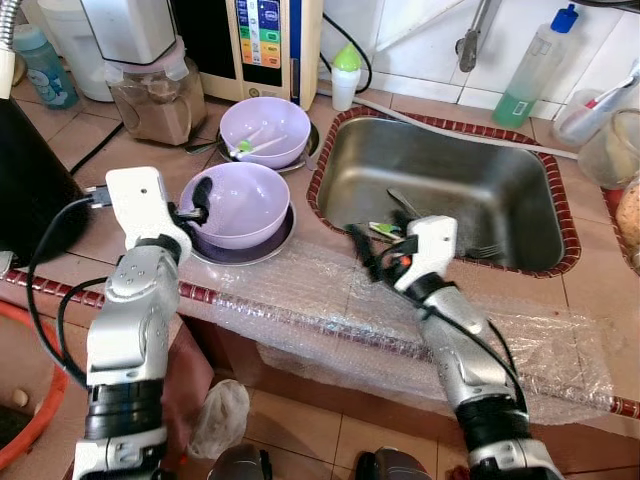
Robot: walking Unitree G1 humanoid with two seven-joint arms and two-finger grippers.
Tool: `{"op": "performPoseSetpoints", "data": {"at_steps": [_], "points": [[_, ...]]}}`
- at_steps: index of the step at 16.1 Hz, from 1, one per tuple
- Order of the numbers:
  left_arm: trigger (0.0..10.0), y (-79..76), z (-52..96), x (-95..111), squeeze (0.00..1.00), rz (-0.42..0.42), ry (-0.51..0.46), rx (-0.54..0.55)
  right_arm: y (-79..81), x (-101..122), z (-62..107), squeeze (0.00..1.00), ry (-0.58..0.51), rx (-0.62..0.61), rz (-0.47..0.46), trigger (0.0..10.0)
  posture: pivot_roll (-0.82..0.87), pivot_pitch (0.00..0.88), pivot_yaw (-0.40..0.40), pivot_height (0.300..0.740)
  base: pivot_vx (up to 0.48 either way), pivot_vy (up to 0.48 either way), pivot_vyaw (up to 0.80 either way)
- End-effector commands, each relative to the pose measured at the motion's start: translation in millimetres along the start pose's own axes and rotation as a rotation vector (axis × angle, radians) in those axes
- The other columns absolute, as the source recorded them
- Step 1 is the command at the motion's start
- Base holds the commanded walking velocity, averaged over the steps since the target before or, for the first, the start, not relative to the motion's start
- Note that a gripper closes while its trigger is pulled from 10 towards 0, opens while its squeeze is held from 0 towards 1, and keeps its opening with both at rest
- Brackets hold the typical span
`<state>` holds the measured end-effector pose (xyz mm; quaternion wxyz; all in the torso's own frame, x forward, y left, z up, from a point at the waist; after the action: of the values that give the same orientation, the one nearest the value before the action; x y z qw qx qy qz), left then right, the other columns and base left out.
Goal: Kitchen organization
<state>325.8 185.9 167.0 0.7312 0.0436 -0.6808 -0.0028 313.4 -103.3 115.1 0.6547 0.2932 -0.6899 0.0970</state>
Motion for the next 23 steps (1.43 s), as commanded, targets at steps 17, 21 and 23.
{"op": "performPoseSetpoints", "data": {"at_steps": [17, 21, 23], "points": [[0.0, -12.3, -3.5, 1.4, 0.00, 0.022, 0.083, -0.099, 9.2, -0.2, -0.2, 0.00, 0.035, 0.063, 0.017, 10.0, 0.04, 0.026, 0.028, 0.740, 0.000, 0.000, 0.15], [0.0, -14.1, -4.7, 1.5, 0.00, 0.026, 0.089, -0.123, 3.2, 2.2, -2.7, 0.00, 0.031, 0.019, 0.030, 10.0, 0.03, 0.026, 0.033, 0.740, 0.000, 0.000, 0.00], [0.0, -16.8, -4.9, 2.2, 0.00, 0.042, 0.091, -0.147, 2.9, 2.3, -3.2, 0.00, 0.032, 0.016, 0.033, 10.0, 0.03, 0.026, 0.035, 0.740, 0.000, 0.000, 0.00]]}}
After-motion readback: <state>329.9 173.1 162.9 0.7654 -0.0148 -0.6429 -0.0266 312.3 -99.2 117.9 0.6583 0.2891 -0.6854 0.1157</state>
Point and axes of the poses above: a point about 5 cm out from each wrist's last joint towards the gripper, its own z axis pointing back from the gripper into the wrist, its own x axis along the axis of the wrist's last joint, y = z × x, the point moved 1 cm from there along -z, pointing out of the wrist towards the gripper, and after that the axes turned 10 degrees about -z, right-handed, at the moved point
